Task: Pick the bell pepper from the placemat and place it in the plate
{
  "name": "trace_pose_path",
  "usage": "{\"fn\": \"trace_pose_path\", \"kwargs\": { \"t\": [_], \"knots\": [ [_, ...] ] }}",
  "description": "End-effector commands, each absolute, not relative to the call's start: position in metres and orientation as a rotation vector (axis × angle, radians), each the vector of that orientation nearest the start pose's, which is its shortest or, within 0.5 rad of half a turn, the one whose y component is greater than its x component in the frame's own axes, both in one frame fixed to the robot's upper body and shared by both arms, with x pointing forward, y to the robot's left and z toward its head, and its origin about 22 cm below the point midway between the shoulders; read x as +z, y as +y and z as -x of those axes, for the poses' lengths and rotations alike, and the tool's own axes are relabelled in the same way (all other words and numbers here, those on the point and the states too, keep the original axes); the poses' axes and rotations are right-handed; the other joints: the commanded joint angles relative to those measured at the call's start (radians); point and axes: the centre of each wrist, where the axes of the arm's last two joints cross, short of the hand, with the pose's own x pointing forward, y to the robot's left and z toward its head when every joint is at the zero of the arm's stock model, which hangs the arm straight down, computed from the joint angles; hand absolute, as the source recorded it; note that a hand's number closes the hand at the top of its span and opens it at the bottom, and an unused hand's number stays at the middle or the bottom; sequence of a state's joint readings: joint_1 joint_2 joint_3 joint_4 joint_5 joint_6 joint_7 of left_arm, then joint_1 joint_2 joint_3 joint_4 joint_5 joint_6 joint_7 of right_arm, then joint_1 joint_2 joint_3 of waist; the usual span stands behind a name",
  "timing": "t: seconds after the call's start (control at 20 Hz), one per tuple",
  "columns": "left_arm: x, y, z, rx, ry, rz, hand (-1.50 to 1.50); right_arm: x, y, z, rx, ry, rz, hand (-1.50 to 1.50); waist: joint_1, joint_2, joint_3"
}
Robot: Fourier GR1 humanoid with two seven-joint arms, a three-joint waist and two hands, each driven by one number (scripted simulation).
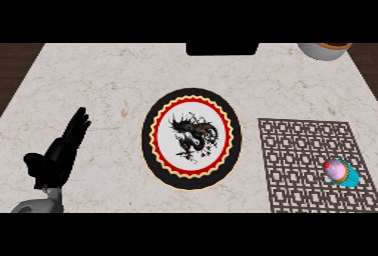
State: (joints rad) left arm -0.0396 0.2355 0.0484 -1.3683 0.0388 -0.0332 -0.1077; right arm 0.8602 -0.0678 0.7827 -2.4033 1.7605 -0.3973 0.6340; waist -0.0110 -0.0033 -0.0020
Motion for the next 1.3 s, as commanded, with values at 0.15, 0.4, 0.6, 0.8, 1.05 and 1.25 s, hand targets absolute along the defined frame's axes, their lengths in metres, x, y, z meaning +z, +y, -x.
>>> {"fn": "trace_pose_path", "kwargs": {
  "t": [0.15,0.4,0.6,0.8,1.05,1.25],
  "knots": [
    [-0.020,0.303,-0.254,-0.147,-1.522,-0.136,0.00,0.151,-0.130,-0.052,0.405,-1.388,1.339,1.50,0.008,0.004,0.000],
    [-0.019,0.307,-0.260,-0.158,-1.514,-0.151,0.00,0.143,-0.100,-0.083,0.461,-1.403,1.326,1.50,0.022,0.009,0.000],
    [-0.027,0.295,-0.258,-0.161,-1.519,-0.138,0.00,0.137,-0.093,-0.118,0.482,-1.423,1.229,1.50,0.027,0.009,0.001],
    [-0.021,0.292,-0.258,-0.174,-1.529,-0.130,0.00,0.121,-0.082,-0.151,0.474,-1.394,1.185,1.50,0.046,0.014,0.001],
    [-0.031,0.292,-0.254,-0.150,-1.516,-0.138,0.00,0.110,-0.052,-0.187,0.521,-1.416,1.172,1.50,0.046,0.011,0.001],
    [-0.015,0.283,-0.259,-0.159,-1.528,-0.122,0.00,0.105,-0.040,-0.234,0.496,-1.408,1.148,1.50,0.048,0.008,0.002]
  ]
}}
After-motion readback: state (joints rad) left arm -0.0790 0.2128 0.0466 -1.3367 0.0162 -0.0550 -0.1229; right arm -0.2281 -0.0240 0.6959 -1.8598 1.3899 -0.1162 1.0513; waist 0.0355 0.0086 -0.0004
